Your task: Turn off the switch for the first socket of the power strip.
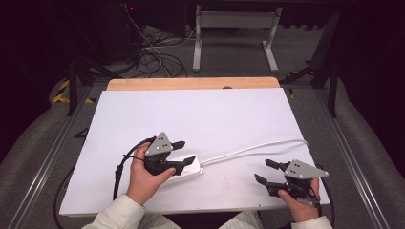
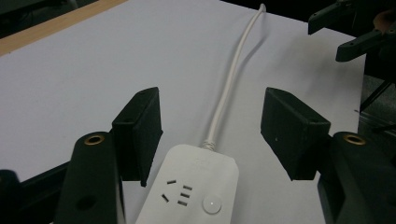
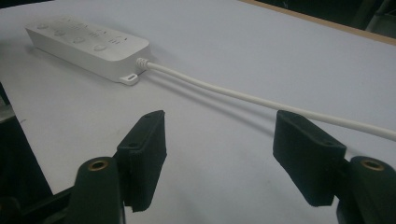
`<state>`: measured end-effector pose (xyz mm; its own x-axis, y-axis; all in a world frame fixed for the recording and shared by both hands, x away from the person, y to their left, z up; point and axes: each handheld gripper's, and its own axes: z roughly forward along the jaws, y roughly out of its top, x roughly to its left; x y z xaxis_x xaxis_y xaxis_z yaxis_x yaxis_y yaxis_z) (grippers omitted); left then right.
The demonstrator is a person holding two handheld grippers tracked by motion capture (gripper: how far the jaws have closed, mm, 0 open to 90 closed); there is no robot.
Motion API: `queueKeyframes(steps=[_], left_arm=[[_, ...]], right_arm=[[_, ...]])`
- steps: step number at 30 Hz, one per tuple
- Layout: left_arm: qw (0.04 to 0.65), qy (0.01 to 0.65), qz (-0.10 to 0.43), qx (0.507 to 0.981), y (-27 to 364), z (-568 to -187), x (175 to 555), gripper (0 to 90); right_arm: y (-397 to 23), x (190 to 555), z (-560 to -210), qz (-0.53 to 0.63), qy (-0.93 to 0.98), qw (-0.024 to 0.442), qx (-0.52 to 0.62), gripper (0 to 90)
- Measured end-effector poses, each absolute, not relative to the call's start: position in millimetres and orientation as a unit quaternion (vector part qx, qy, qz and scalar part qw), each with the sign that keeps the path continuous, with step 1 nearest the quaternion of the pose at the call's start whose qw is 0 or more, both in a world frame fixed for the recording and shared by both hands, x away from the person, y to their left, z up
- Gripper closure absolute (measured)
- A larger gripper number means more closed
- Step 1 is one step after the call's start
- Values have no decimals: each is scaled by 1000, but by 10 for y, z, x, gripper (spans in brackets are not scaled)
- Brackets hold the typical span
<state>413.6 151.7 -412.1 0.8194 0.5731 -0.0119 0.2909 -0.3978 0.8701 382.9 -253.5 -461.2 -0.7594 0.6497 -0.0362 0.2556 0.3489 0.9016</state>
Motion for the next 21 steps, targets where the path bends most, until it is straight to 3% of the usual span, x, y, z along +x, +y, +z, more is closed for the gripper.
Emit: queueKeyframes(steps=[3, 7, 12, 21], left_arm=[[479, 265, 141, 825, 1520, -4127, 4147, 419], [471, 268, 122, 831, 1516, -4146, 4186, 663], [449, 272, 88, 846, 1482, -4201, 4249, 898], [397, 278, 67, 872, 1442, -4240, 4294, 900]], right_arm=[[-2537, 3830, -4613, 495, 797, 199, 284, 350], [-2529, 3832, -4614, 493, 798, 199, 283, 351], [-2528, 3831, -4615, 493, 799, 199, 282, 351], [-2522, 3831, -4618, 493, 799, 196, 282, 352]])
